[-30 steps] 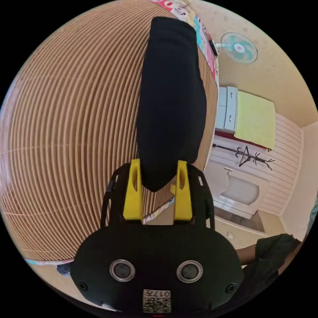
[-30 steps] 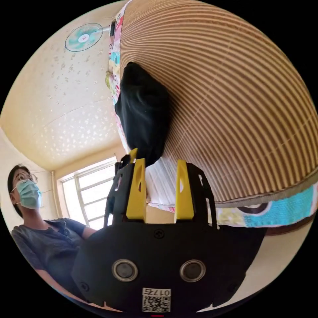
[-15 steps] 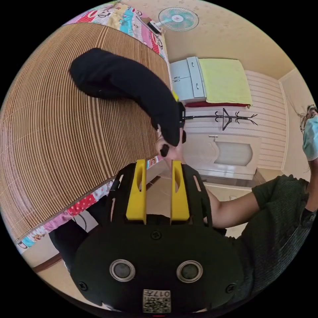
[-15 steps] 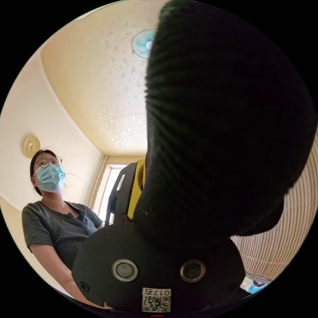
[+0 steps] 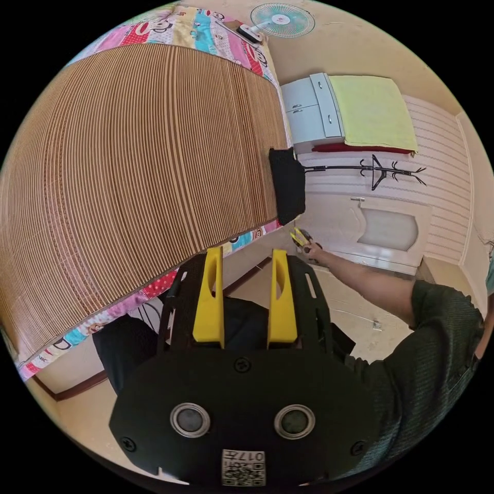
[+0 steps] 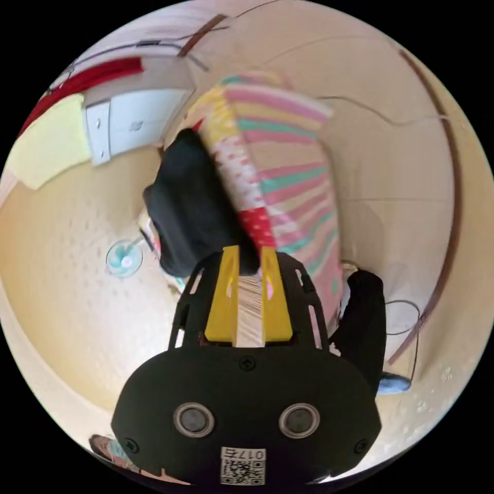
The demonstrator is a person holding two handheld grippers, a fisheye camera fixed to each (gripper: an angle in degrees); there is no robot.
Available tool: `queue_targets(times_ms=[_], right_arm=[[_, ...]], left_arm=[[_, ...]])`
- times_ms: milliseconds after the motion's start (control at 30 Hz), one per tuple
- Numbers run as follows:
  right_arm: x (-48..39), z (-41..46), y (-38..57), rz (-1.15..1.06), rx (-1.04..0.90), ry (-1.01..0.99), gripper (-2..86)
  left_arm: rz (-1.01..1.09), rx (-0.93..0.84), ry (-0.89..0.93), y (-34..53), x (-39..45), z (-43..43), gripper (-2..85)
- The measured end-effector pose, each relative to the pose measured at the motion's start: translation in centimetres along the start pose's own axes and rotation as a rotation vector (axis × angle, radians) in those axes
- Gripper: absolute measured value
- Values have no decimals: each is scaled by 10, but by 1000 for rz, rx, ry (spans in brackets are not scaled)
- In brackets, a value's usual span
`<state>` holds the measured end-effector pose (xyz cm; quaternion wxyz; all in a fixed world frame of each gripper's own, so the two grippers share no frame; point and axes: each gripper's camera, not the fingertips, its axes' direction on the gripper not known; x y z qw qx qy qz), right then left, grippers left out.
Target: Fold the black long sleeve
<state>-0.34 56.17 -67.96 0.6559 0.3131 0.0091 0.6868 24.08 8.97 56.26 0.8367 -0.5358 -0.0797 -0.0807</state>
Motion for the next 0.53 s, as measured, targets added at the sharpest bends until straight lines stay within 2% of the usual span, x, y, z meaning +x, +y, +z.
queue_targets(times_ms=[67,200,300,367,533], right_arm=[[41,-17,34,40,47,44,28],[126,10,117,82,-128,157,9],[170,43,176,114,-172,201,5],[191,69,206,152,-184,142,4],[187,179,281,83,-231,-254,4]], left_arm=[[-5,24,4,12,2,-13,134],[-4,102,24,51,3,-57,127],[6,197,-39,91,0,-107,107],[12,284,-95,122,-5,-146,93],[-35,545,-244,220,-38,-257,41]])
